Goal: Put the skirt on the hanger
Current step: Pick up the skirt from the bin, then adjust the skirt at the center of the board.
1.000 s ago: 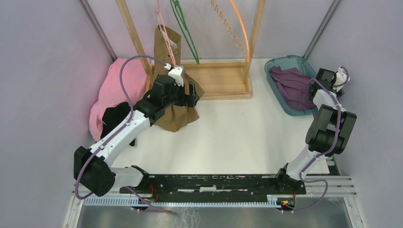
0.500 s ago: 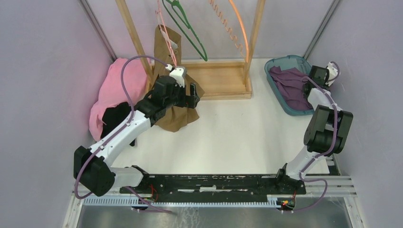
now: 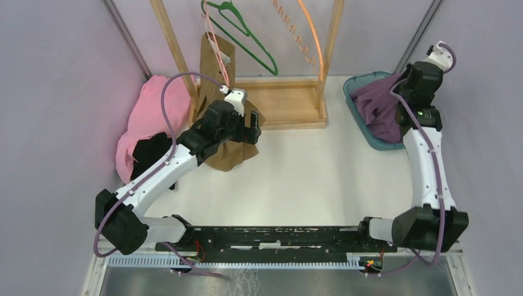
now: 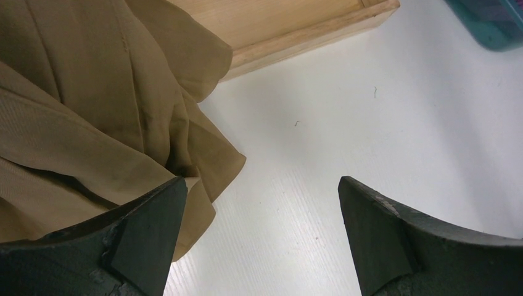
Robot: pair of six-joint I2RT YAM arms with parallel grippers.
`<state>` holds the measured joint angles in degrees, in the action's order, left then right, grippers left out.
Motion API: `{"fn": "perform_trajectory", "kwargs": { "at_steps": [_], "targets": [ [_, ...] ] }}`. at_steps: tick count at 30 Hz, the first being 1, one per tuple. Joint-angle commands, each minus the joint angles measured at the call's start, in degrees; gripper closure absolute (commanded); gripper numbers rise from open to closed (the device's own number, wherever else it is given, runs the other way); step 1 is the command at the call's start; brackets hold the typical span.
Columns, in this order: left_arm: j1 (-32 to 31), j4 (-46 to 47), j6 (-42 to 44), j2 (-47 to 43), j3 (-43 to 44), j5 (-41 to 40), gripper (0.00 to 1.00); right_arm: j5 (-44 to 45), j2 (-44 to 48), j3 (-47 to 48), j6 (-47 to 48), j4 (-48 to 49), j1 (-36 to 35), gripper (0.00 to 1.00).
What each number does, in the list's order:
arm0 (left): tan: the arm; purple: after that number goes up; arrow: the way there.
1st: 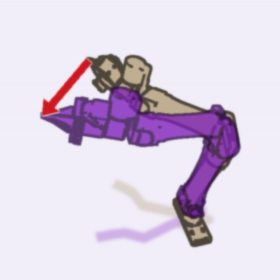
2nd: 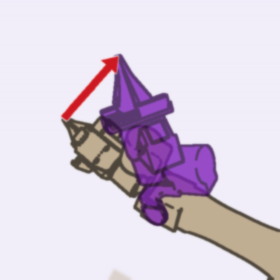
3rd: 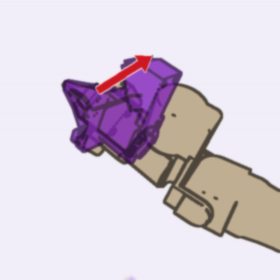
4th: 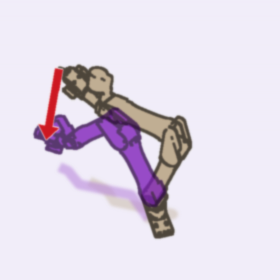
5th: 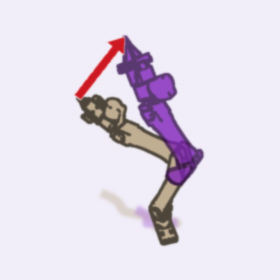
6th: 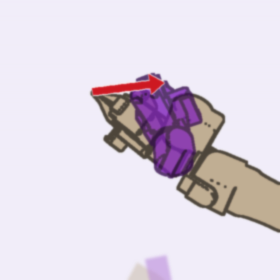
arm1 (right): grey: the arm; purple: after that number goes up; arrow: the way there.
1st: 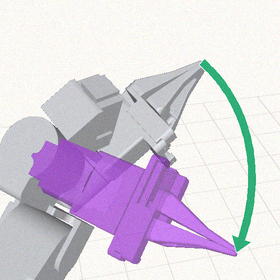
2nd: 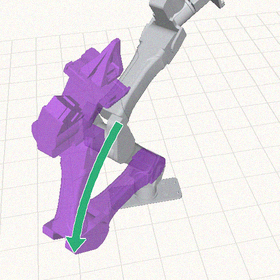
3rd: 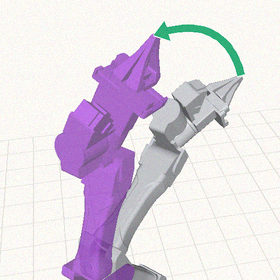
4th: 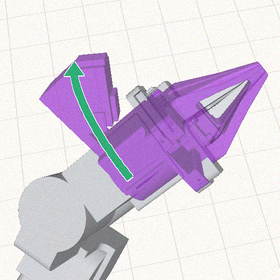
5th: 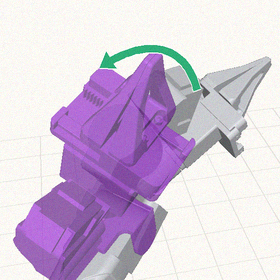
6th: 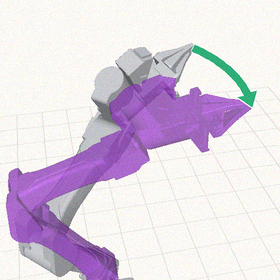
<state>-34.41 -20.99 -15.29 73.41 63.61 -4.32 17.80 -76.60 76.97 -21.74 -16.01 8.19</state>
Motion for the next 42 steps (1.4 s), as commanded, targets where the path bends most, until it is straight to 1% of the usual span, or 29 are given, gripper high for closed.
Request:
{"fn": "perform_trajectory", "kwargs": {
  "at_steps": [1,4,6,9,12,15,18,20,23,24,26,28,30,34,37,42],
  "targets": [
    [-2.07,-1.35,1.12,-3.06,3.05,-3.77,0.01,-5.99,9.14,5.31,0.73,-2.75,-1.47,0.99],
    [-3.45,-2.21,0.58,-4.44,2.78,-5.35,0.01,-10.03,14.39,8.28,0.91,-6.06,-1.59,0.99],
    [-4.01,-2.90,0.24,-5.39,2.66,-6.15,0.01,-14.42,17.61,10.53,0.78,-7.87,-1.66,0.99],
    [-4.62,-4.16,0.01,-6.79,2.69,-7.13,0.01,-20.28,20.82,16.29,0.52,-12.21,-1.63,0.99],
    [-5.16,-4.92,-0.07,-8.45,2.86,-7.35,0.01,-30.31,22.82,20.85,-0.80,-14.71,-1.59,0.99],
    [-5.55,-5.54,-0.33,-9.93,3.00,-7.30,0.01,-40.73,23.47,23.47,-5.39,-15.79,-1.59,0.99],
    [-5.95,-6.17,-0.80,-11.46,2.79,-6.84,0.01,-48.84,24.61,20.88,-12.10,-13.85,-1.60,0.99],
    [-6.22,-6.62,-1.11,-12.57,2.24,-6.38,0.01,-51.51,27.11,16.38,-15.62,-11.07,-1.60,0.99],
    [-6.44,-7.01,-1.77,-14.51,0.73,-5.75,0.01,-55.25,29.86,10.27,-17.13,-9.95,-1.59,0.99],
    [-6.53,-6.97,-2.05,-14.92,0.24,-5.58,0.01,-55.71,30.91,7.25,-17.61,-8.74,-1.59,0.99],
    [-6.76,-6.94,-2.57,-15.07,-0.73,-5.07,0.01,-56.34,32.61,-1.65,-19.65,-4.99,-1.69,0.99],
    [-7.23,-6.93,-3.01,-14.53,-1.26,-3.82,0.01,-57.46,33.31,-9.65,-22.79,1.30,-2.22,0.99],
    [-7.98,-6.68,-3.31,-13.81,-1.62,-1.50,0.01,-56.23,32.89,-13.66,-22.16,3.32,-4.58,0.99],
    [-10.64,-3.86,-3.69,-12.27,-1.85,4.78,0.01,-48.97,28.91,-13.87,-15.17,-0.40,-14.34,0.99],
    [-14.35,0.39,-1.97,-11.18,-1.51,8.48,0.01,-44.38,24.50,-12.08,-12.31,-2.48,-22.32,0.99],
    [-19.18,3.96,2.22,-10.70,-2.22,5.55,0.01,-34.89,16.51,-5.98,-8.07,-8.33,-37.42,0.99]
  ]
}}
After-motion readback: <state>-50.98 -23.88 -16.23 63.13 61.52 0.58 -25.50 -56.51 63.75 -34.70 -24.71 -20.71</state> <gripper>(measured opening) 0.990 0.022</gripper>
